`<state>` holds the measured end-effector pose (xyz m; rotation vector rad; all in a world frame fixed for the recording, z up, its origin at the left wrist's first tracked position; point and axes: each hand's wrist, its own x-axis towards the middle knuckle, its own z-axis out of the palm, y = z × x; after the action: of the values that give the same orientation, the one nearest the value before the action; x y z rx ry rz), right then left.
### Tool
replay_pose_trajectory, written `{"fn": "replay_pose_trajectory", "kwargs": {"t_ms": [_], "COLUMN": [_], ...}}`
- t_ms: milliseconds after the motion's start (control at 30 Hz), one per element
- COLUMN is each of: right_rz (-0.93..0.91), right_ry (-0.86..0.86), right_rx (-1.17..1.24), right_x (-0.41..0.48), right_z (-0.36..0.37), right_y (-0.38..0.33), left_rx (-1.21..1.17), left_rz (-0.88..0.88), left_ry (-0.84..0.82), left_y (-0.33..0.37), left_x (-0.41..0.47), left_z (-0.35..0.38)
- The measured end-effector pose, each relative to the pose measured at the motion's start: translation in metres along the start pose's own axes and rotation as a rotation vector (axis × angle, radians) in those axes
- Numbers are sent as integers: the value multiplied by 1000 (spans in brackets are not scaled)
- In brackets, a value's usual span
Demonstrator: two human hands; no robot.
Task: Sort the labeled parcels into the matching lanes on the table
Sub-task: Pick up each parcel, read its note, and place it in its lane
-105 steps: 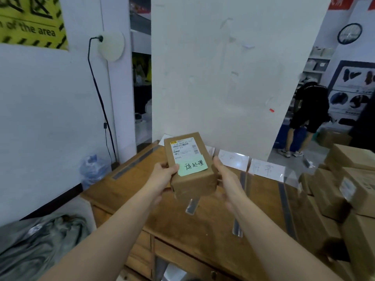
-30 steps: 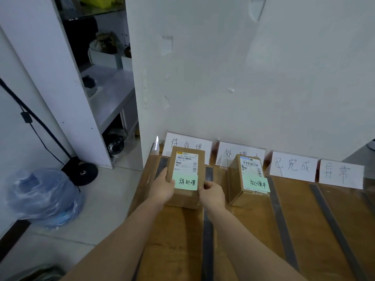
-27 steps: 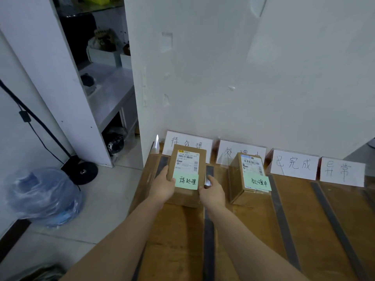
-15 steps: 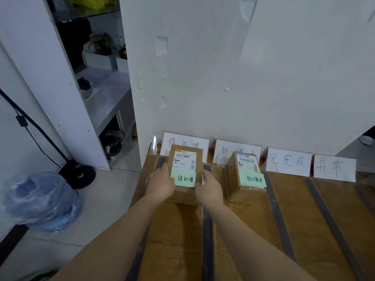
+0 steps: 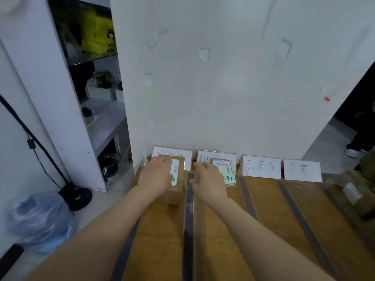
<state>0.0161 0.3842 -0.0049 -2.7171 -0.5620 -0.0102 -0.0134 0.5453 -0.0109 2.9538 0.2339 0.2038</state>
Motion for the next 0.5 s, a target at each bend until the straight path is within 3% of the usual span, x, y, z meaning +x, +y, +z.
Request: {"fn": "replay_pose_trajectory", "kwargs": {"t_ms": [500], "right_rz": [-39], "right_ry": [201], "right_rx": [-224], "right_x": [-173], "right_z": [-146], "right_y": [82], "left_rx": [182], "left_rz": [255], "left_ry": [237], "left_y": [166], "left_x": [-136], "left_z": [-90]}}
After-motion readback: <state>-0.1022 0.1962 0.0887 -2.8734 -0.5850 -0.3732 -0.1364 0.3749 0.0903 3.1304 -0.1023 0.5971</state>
